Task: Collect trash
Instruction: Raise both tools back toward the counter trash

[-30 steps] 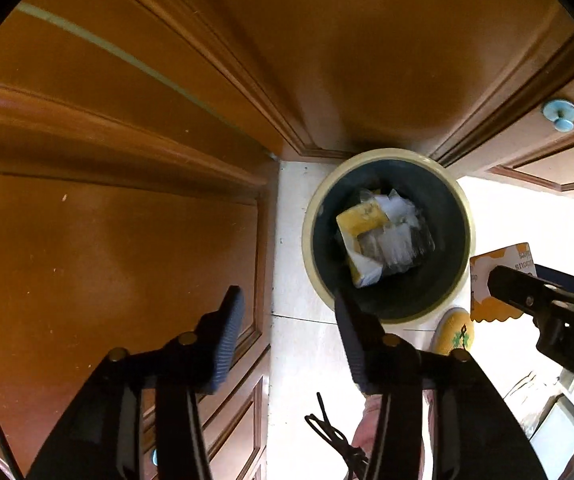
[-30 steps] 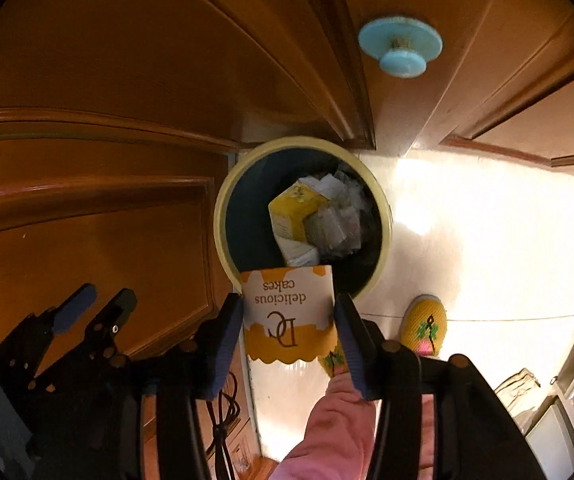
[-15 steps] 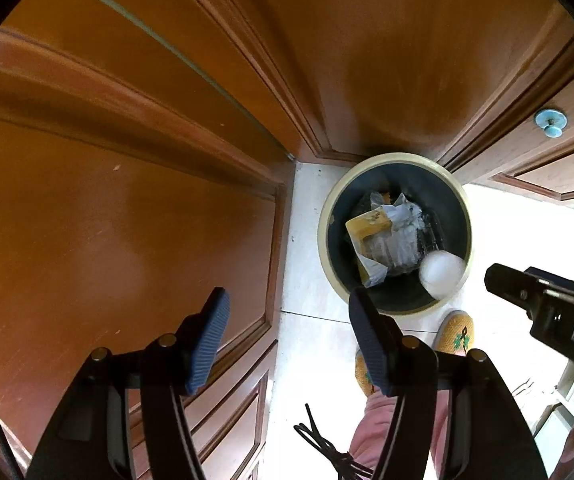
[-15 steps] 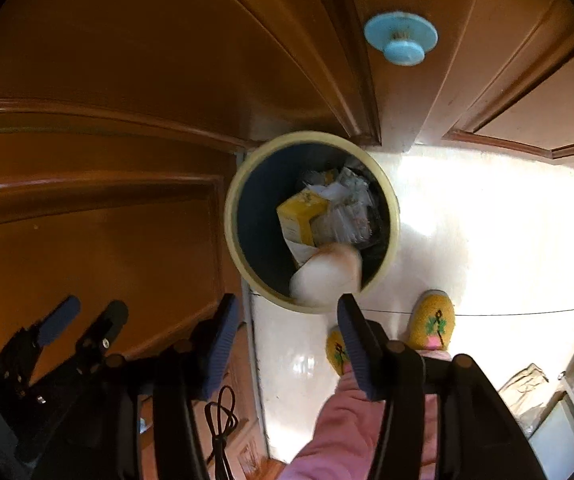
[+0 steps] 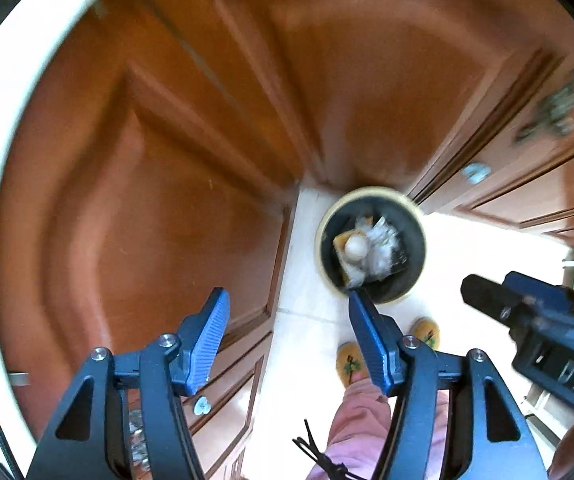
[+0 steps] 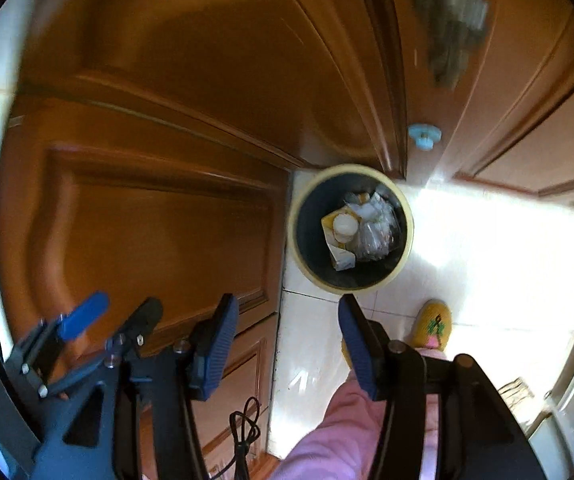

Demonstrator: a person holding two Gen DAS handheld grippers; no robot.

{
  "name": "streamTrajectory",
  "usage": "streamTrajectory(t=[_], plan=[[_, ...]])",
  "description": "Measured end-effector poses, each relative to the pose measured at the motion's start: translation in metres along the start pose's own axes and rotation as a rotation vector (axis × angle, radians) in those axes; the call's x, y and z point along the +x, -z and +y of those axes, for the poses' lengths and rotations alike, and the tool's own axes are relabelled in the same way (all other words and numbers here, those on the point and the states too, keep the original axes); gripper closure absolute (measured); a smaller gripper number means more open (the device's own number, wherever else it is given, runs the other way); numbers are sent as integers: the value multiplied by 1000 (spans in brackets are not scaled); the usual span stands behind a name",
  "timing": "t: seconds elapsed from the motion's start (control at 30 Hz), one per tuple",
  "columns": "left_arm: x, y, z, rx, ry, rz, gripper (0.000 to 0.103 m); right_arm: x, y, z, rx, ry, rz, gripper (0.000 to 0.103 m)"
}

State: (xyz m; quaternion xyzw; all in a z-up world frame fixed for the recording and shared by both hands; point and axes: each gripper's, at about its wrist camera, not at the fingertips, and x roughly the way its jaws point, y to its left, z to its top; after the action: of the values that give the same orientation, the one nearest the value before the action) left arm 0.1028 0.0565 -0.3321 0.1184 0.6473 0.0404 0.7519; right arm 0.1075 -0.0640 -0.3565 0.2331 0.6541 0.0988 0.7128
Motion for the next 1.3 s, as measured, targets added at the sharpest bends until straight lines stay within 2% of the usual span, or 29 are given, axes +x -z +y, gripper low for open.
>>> streamTrajectory(t=[0.13, 0.23, 0.3, 0.37, 0.47, 0.6, 0.67, 0.87, 1.13, 1.3], plan=[[-65, -11, 1, 28, 0, -97, 40, -58, 5, 13, -49, 15, -62, 50], [-113, -25, 3, 28, 1, -171, 39, -109, 7, 20, -66, 15, -140, 50], [-144, -34, 0, 35, -4, -238, 36, -144, 8, 26, -81, 22, -202, 50], [-180, -44, -4, 51, -14, -328, 27, -179, 9, 30, -92, 36, -275, 50], [-225, -58, -7, 70, 4, -436, 21, -226, 9, 37, -104, 54, -371, 50], [-273, -75, -5, 81, 19, -557, 19, -269, 1, 47, -116, 85, -444, 50], [-291, -84, -3, 85, 18, -605, 12, -285, -4, 52, -113, 99, -471, 50], [-337, -120, 5, 86, 30, -681, 11, -327, -12, 68, -81, 122, -582, 50], [-357, -140, 21, 50, 79, -737, 11, -355, -15, 81, -78, 149, -661, 50], [-357, -153, 25, 45, 76, -756, 8, -366, -28, 86, -92, 170, -677, 50]])
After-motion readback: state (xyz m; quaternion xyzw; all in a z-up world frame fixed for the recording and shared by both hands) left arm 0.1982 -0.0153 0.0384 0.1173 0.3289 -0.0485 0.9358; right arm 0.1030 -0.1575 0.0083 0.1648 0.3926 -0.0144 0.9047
